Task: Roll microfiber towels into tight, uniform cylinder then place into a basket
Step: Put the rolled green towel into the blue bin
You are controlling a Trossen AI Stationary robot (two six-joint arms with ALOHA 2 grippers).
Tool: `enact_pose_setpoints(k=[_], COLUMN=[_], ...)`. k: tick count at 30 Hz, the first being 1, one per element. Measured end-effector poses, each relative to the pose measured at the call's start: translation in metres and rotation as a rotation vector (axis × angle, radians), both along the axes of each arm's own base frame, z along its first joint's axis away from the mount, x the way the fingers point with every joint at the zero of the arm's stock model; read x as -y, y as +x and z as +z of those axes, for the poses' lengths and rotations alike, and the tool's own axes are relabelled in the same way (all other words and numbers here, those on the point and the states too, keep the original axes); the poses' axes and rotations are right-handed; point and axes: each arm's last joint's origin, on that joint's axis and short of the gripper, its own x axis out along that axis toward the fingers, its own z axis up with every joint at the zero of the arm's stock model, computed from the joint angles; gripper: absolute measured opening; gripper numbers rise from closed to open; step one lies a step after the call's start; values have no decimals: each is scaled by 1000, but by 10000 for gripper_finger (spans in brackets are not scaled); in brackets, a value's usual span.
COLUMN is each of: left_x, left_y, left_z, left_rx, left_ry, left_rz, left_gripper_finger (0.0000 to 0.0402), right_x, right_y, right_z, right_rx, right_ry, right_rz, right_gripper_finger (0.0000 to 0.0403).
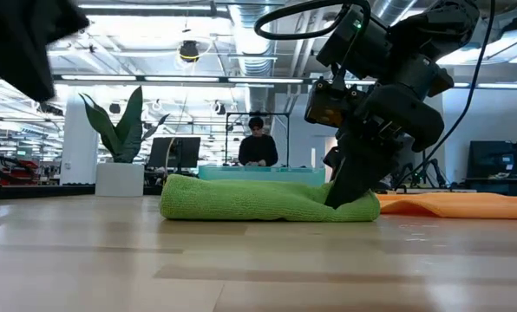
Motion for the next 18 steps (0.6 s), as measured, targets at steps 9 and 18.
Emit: enact_pose_setpoints(k=[9, 18], left_x=[-51, -86], left_y=[7, 28], left_z=[-17, -20], left_rx=[423, 427], left_ry=[-70, -80], left_rz=[-48, 2], left_gripper_finger=[7, 67], right_x=[0, 0], right_y=[0, 0], right_z=[0, 0], right_rx=[0, -1], right_ry=[-1, 12], right_rz=[1, 5], right_gripper_finger=[66, 66])
